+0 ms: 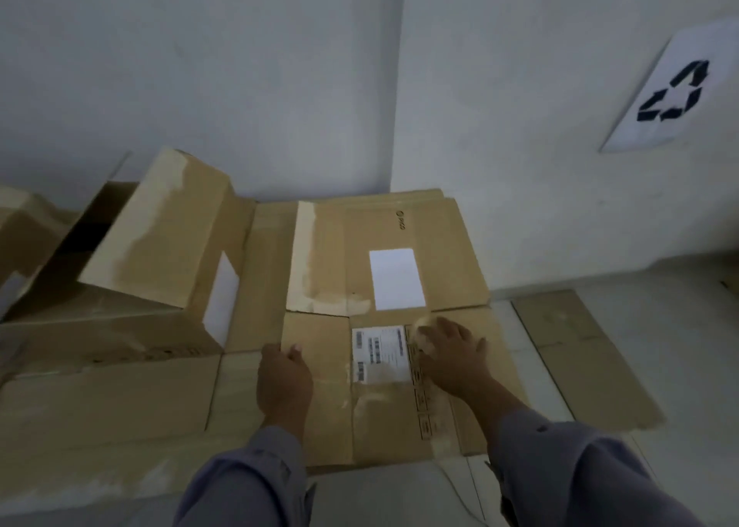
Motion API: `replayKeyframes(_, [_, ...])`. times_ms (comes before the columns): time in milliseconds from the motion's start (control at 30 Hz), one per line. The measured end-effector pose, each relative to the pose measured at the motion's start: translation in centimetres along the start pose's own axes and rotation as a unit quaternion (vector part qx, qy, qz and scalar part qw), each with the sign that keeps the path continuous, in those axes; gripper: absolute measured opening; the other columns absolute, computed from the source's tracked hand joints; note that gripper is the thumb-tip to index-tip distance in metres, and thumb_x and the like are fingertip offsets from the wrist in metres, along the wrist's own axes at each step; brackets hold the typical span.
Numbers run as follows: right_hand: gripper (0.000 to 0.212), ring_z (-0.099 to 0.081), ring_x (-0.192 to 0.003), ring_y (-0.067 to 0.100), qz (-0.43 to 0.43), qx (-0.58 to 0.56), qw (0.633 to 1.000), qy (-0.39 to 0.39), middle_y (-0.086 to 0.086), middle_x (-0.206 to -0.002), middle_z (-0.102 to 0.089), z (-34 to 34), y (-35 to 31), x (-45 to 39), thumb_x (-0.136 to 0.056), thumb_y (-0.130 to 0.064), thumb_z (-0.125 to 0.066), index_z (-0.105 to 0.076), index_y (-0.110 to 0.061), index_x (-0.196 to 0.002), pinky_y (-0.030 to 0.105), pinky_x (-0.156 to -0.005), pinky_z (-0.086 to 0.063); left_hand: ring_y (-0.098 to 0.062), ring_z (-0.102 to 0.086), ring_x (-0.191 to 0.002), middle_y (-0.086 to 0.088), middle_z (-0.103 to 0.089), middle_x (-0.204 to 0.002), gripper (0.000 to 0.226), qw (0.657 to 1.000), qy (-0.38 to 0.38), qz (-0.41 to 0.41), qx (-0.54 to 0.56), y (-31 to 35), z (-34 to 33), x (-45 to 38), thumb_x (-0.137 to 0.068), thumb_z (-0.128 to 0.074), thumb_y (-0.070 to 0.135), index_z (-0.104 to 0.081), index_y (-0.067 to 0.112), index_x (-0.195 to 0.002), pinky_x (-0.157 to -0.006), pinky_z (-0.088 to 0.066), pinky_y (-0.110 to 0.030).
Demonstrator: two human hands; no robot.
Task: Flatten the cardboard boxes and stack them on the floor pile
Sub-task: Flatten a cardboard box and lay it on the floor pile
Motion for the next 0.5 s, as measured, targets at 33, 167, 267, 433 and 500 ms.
replayKeyframes(33, [0.049,-0.010,-0.145,0.029,0.018,0.011,1.000,-0.001,-0.001,-0.158,-0.012,-0.5,0.4,0.5,-0.094,-0.044,-0.041,-0.032,-0.036,-0.142,0.063,-0.113,-0.012,-0.040,-0.050,-0.116,-0.021,-0.052,-0.129,0.044,1.000,0.010,0.005,-0.025,0.4,-0.5,0.7,-0.093,-0.057,0.029,-0.046,0.003,-0.128,-0.087,-0.045,-0.047])
replayKeyframes(167, [0.064,0.002,-0.149,0.025,0.052,0.054,0.996,0.041,0.001,-0.162,-0.002,-1.9,1.8,1.1,-0.092,-0.056,-0.025,-0.019,-0.029,-0.150,0.056,-0.117,-0.005,-0.036,-0.032,-0.134,-0.015,-0.031,-0.149,0.060,0.970,0.042,-0.198,-0.131,4.7,-3.5,2.9,-0.086,-0.058,0.037,-0.041,0.008,-0.136,-0.107,-0.032,-0.052])
replayKeyframes(267, [0.071,0.002,-0.150,0.021,0.093,0.038,0.991,0.089,0.003,-0.163,-0.008,-3.1,0.7,1.0,-0.088,-0.051,-0.015,-0.023,-0.018,-0.151,0.054,-0.119,0.002,-0.032,-0.016,-0.146,-0.013,-0.015,-0.159,0.072,0.913,-0.053,-0.355,-0.194,6.3,-9.0,5.0,-0.090,-0.029,0.055,-0.031,0.008,-0.146,-0.118,-0.018,-0.048])
replayKeyframes(433, [0.065,0.001,-0.150,0.013,0.126,0.052,0.983,0.123,-0.002,-0.162,-0.004,-4.7,0.0,0.3,-0.096,-0.044,-0.018,-0.013,-0.018,-0.155,0.051,-0.118,0.005,-0.021,0.007,-0.150,-0.007,0.003,-0.162,0.078,0.888,-0.074,-0.401,-0.212,6.3,-12.0,6.5,-0.092,-0.023,0.056,-0.008,0.011,-0.154,-0.121,-0.005,-0.044])
replayKeyframes(500, [0.065,0.003,-0.150,0.013,0.126,0.055,0.984,0.115,-0.002,-0.163,-0.003,-4.9,0.1,0.1,-0.097,-0.044,-0.019,-0.011,-0.017,-0.155,0.052,-0.118,0.002,-0.020,0.011,-0.149,-0.007,0.007,-0.162,0.077,0.886,-0.083,-0.403,-0.216,6.2,-12.1,6.5,-0.093,-0.021,0.056,-0.003,0.011,-0.154,-0.121,-0.005,-0.045])
Point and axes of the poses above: each hand's wrist, its own x-axis away from the middle knuckle, its own z-axis out of the back of the hand, y = z × x, the point moved 9 cm from there along -x, towards the middle knuckle
